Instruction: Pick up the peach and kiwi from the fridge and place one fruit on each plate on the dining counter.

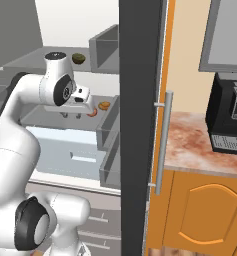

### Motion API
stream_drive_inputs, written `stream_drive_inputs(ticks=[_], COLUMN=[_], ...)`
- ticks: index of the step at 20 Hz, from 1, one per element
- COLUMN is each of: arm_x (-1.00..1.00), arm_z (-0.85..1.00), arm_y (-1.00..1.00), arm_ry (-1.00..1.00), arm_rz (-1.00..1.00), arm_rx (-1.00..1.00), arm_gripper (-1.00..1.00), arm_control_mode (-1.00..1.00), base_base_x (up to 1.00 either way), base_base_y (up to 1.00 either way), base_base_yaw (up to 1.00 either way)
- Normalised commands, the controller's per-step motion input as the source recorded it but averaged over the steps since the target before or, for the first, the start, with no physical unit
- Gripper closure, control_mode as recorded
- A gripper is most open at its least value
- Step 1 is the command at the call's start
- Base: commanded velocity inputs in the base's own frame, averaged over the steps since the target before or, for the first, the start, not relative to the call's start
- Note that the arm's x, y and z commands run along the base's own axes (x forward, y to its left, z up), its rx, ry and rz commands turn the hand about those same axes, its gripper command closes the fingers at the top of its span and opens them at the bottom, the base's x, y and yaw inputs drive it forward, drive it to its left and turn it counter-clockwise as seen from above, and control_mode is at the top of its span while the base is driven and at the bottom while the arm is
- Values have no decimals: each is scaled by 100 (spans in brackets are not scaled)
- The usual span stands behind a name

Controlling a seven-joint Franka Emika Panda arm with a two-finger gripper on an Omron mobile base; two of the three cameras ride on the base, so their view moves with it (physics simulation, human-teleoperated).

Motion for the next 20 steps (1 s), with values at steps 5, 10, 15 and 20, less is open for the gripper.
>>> stream_drive_inputs(ticks=[5, 10, 15, 20], arm_x=[-11, -17, 0, 10], arm_z=[12, 64, 56, 74], arm_y=[0, 0, 20, 35], arm_ry=[-17, -41, -36, -17], arm_rz=[0, -2, 0, 0], arm_rx=[8, 14, 8, 1], arm_gripper=[-100, -100, -100, -100], arm_control_mode=[-100, -100, -100, -100], base_base_x=[0, 0, 0, 0], base_base_y=[0, 0, 0, 0], base_base_yaw=[0, 0, 0, 0])
